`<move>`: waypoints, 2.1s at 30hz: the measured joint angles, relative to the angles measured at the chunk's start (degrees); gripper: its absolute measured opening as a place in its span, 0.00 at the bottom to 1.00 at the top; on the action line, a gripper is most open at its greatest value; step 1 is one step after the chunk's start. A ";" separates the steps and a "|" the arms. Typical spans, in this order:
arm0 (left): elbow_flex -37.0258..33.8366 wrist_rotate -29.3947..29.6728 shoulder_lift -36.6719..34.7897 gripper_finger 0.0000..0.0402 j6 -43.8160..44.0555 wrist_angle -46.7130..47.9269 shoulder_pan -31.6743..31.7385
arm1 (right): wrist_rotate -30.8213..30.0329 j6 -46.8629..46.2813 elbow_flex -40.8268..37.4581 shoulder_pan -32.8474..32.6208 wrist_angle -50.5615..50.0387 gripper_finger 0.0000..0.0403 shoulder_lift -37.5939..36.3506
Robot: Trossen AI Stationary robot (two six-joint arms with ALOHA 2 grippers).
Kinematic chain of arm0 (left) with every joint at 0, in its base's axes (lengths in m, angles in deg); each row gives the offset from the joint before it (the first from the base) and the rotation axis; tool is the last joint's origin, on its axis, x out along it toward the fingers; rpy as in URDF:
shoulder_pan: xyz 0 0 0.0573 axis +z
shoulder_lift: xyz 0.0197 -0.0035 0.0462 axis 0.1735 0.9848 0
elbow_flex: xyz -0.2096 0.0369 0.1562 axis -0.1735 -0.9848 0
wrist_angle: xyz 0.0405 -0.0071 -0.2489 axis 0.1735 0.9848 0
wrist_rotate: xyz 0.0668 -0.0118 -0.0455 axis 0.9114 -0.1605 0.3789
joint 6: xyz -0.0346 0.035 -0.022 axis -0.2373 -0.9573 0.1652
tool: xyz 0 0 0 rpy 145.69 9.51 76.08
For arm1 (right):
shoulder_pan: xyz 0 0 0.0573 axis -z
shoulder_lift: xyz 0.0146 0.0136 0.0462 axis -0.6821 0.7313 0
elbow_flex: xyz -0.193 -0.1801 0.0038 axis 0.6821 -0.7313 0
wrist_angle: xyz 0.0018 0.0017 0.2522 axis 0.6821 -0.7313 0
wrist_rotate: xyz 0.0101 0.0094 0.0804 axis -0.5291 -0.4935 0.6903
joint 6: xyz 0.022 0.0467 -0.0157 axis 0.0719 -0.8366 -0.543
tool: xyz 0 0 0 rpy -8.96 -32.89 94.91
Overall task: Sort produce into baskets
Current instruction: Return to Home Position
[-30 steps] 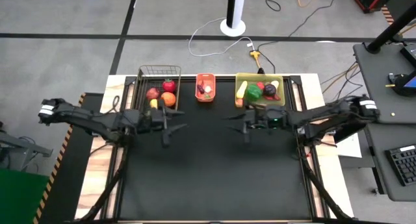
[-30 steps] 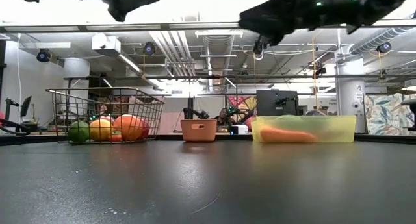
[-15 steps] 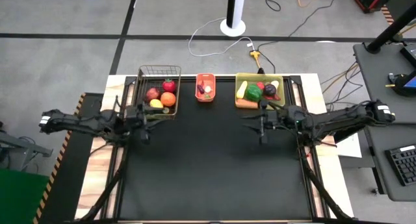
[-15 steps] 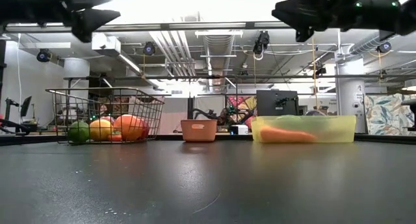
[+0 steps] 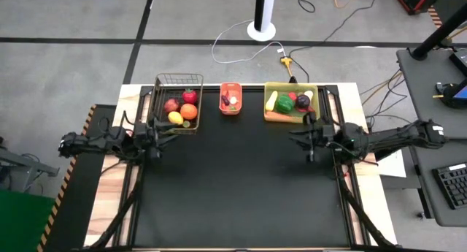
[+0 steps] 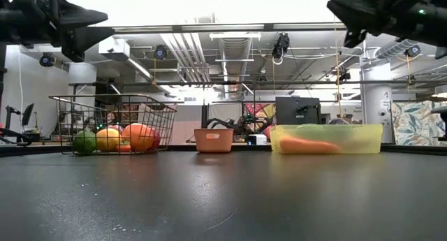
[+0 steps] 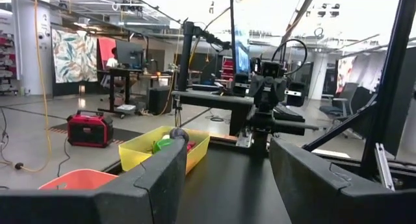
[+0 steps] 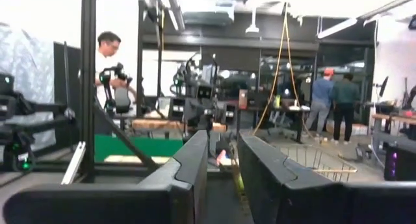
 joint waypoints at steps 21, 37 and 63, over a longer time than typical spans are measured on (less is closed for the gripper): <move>-1.46 4.82 0.48 0.51 -2.61 5.58 0.00 | 9.31 10.14 -5.13 -0.13 -28.92 0.14 -34.31; -1.44 8.05 1.88 0.51 -9.22 8.44 0.00 | 3.03 3.59 -5.05 -0.11 -33.26 0.14 -30.98; -1.44 7.90 3.29 0.51 -9.25 8.46 -0.02 | 3.02 -3.04 -5.02 -0.11 -34.75 0.14 -27.80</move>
